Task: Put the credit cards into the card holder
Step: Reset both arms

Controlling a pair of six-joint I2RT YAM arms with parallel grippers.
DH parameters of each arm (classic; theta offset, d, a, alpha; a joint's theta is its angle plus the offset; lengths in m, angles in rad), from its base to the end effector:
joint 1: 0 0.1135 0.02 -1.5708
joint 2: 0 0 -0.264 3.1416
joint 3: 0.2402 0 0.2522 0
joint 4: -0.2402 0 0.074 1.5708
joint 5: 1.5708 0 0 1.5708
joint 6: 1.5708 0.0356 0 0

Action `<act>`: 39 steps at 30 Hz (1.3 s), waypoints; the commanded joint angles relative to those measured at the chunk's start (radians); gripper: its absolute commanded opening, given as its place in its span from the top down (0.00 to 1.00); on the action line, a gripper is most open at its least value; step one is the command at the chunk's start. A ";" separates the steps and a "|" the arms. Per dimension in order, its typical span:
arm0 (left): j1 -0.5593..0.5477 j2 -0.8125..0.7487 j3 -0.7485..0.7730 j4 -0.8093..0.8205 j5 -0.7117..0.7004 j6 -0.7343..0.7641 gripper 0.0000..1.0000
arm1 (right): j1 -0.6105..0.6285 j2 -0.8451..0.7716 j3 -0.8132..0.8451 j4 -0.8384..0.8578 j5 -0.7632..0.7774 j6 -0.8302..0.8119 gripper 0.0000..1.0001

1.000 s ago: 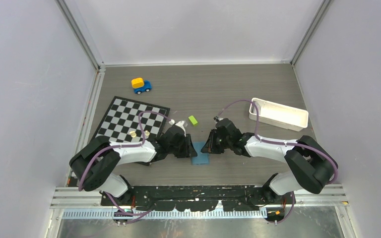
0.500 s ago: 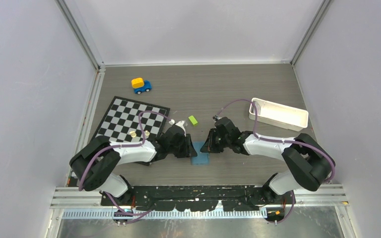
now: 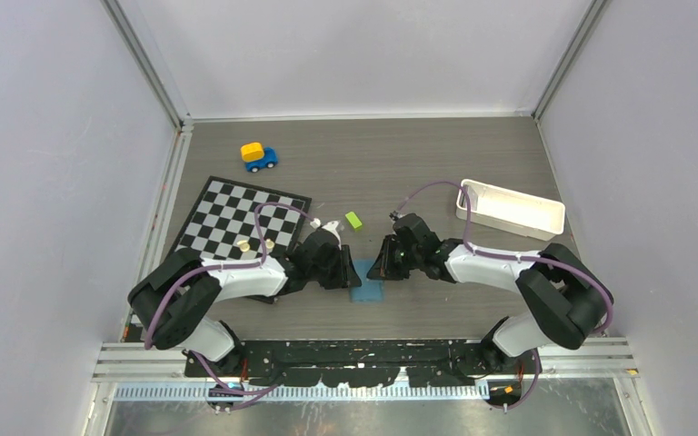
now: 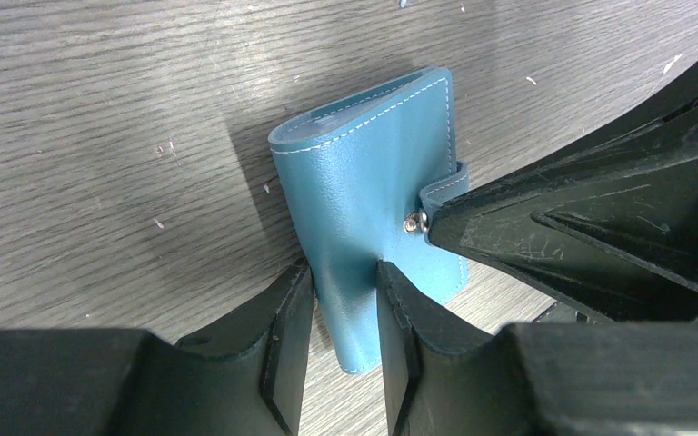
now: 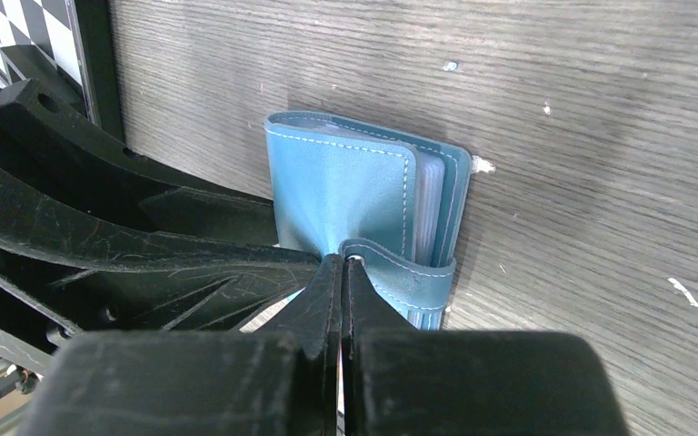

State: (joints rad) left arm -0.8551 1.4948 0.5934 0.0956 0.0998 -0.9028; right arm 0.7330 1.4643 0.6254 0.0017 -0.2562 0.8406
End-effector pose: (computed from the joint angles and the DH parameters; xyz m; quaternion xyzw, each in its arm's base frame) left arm 0.1776 -0.2097 0.1429 -0.0035 0.9268 -0.3166 0.2022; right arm 0.1968 0.1893 0.1533 0.0040 0.9270 0.3361 0.1667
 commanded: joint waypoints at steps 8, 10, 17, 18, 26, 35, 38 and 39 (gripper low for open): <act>0.002 0.049 -0.002 -0.147 -0.088 0.069 0.67 | 0.015 -0.079 0.016 -0.025 -0.032 0.007 1.00; 0.002 0.046 -0.002 -0.149 -0.089 0.070 0.67 | 0.016 -0.077 0.019 -0.028 -0.031 0.005 1.00; 0.002 0.045 -0.005 -0.151 -0.086 0.071 0.67 | 0.015 -0.035 0.022 -0.028 -0.019 -0.004 1.00; 0.002 0.045 -0.005 -0.151 -0.086 0.071 0.67 | 0.016 -0.032 0.021 -0.029 -0.019 -0.005 1.00; 0.002 0.046 -0.004 -0.151 -0.083 0.072 0.67 | 0.014 -0.005 0.021 -0.025 -0.008 -0.012 1.00; 0.002 0.048 -0.002 -0.151 -0.082 0.073 0.67 | 0.015 0.022 0.031 -0.022 -0.008 -0.015 0.99; 0.002 0.048 -0.003 -0.151 -0.081 0.073 0.68 | 0.015 0.027 0.031 -0.021 -0.005 -0.014 0.99; 0.002 0.049 -0.004 -0.151 -0.081 0.073 0.68 | 0.015 0.031 0.030 -0.021 -0.004 -0.013 0.99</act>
State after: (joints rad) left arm -0.8551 1.4990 0.6098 0.0685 0.0937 -0.8787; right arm 0.7395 1.4643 0.6342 -0.0360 -0.2668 0.8398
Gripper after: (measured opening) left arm 0.326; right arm 0.018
